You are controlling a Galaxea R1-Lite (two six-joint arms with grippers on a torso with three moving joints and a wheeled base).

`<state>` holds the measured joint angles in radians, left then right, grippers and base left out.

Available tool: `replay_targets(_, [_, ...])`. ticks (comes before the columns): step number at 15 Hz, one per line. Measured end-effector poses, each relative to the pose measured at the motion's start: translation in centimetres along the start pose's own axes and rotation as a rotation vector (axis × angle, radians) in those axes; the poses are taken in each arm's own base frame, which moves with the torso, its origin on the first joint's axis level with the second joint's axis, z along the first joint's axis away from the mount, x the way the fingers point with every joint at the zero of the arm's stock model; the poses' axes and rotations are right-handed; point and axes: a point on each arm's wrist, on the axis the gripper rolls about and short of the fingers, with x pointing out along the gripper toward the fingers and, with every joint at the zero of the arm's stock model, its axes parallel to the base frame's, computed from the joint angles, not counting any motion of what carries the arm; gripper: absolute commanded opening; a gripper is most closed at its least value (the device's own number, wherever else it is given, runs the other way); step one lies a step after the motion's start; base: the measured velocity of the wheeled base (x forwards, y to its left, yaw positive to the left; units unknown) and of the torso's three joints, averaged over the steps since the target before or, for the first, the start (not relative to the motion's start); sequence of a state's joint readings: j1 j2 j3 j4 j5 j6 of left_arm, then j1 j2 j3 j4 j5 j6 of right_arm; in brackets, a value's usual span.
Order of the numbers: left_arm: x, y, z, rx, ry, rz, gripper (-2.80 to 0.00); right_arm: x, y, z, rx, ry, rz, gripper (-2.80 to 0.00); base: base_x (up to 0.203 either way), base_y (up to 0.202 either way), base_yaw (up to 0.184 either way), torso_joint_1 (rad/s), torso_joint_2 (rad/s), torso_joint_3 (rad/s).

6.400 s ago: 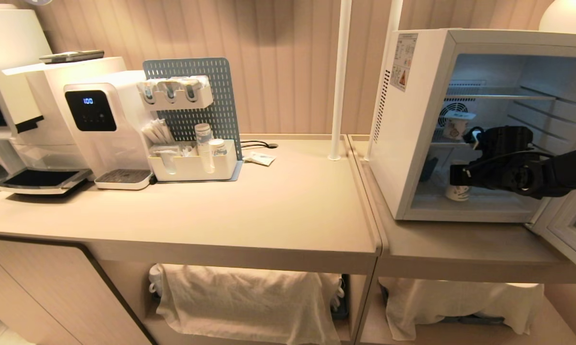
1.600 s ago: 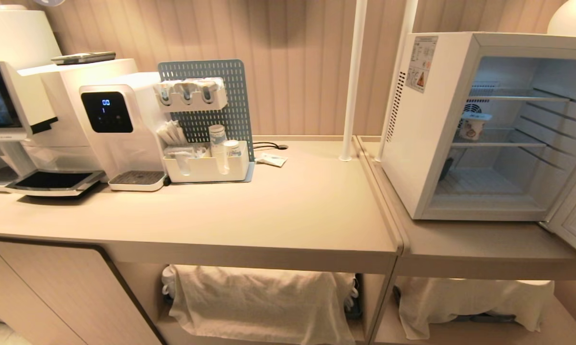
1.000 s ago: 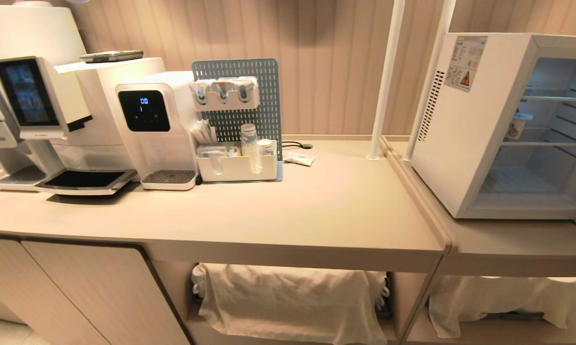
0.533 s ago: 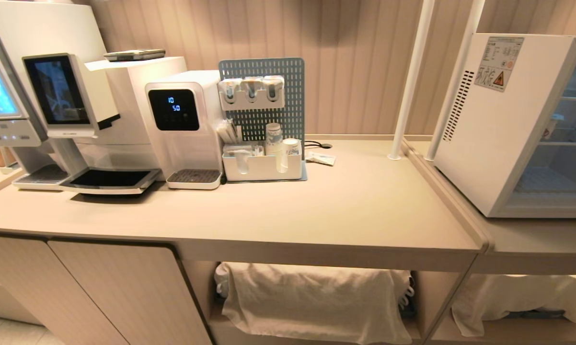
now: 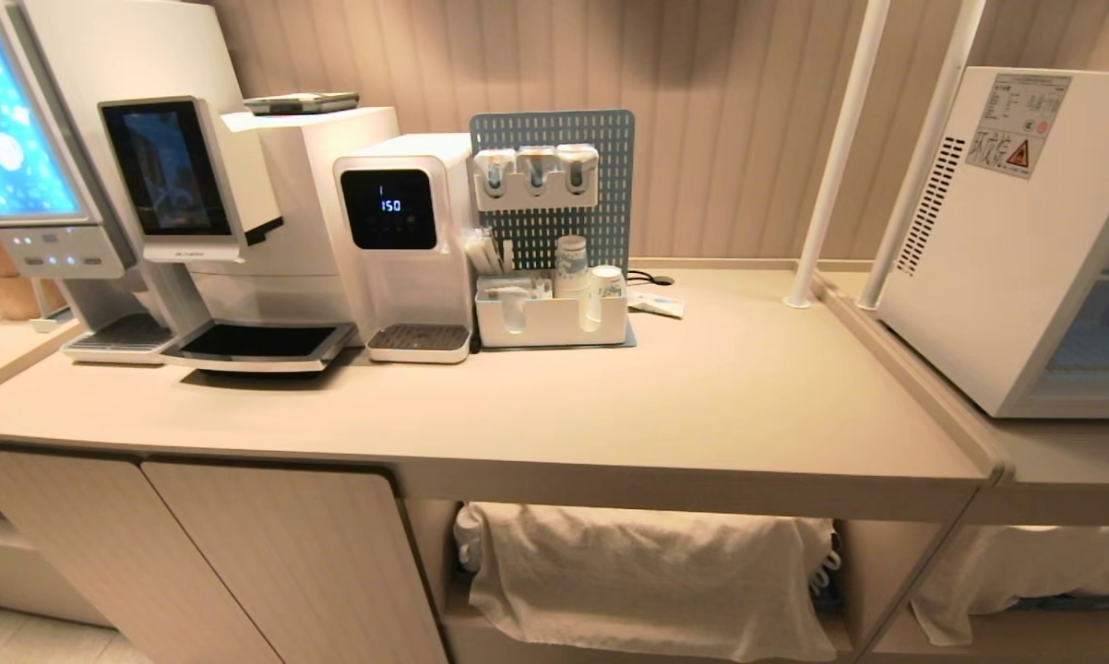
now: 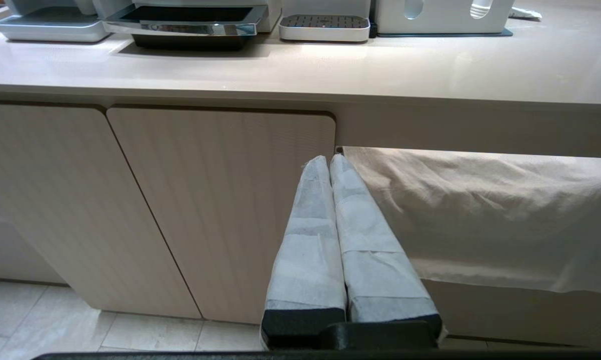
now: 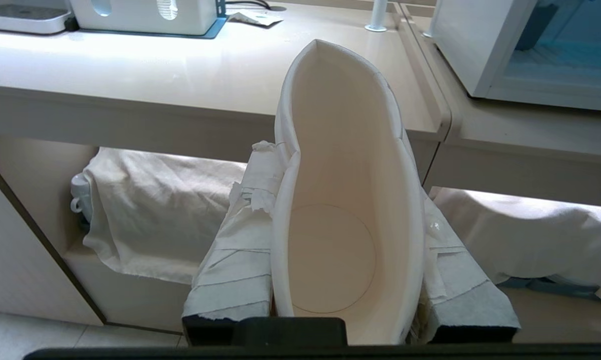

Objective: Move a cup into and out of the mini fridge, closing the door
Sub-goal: Place the paper cup on the table

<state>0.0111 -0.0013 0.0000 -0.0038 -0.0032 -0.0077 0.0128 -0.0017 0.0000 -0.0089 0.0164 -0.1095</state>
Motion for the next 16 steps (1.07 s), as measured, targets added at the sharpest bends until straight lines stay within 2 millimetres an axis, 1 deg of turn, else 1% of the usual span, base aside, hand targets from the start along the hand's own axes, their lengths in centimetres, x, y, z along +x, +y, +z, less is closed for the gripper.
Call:
replay_targets(5, [0.0,0.0,0.0,0.0,0.0,0.0,-2.8,0.0,0.0,0.0,0.025,0.004,-0.002,-2.8,0.0,0.0,0.0,0.0,0.0,0.0])
replay_targets(6, [0.0,0.0,0.0,0.0,0.0,0.0,-2.8,-0.1,0.0,0.4,0.028,-0.005,0.003,-2.8,0.0,0.0,0.0,0.0,0.0,0.0])
replay_targets(8, [0.0,0.0,0.0,0.0,0.0,0.0,-2.8,-0.8,-0.2,2.1,0.03,-0.027,0.016,-2.8,0.0,0.0,0.0,0.0,0.0,0.0])
replay_targets(11, [0.0,0.0,0.0,0.0,0.0,0.0,-2.8,-2.5,-0.6,6.9,0.073,-0.016,0.045,-2.8,0.0,0.0,0.0,0.0,0.0,0.0])
replay_targets(12, [0.0,0.0,0.0,0.0,0.0,0.0,-2.8,-2.5,-0.8,8.7,0.102,0.024,0.07,-2.8,0.0,0.0,0.0,0.0,0.0,0.0])
replay_targets(14, [0.0,0.0,0.0,0.0,0.0,0.0,-2.8,-1.3,-1.2,13.4,0.164,0.088,0.133,-2.8,0.0,0.0,0.0,0.0,0.0,0.0])
replay_targets(15, [0.0,0.0,0.0,0.0,0.0,0.0,-2.8,0.0,-1.4,16.1,0.194,0.125,0.164,-2.8,0.0,0.0,0.0,0.0,0.0,0.0])
replay_targets(16, [0.0,0.0,0.0,0.0,0.0,0.0,-2.8,1.8,-1.7,18.8,0.221,0.162,0.189,-2.8,0.0,0.0,0.0,0.0,0.0,0.0])
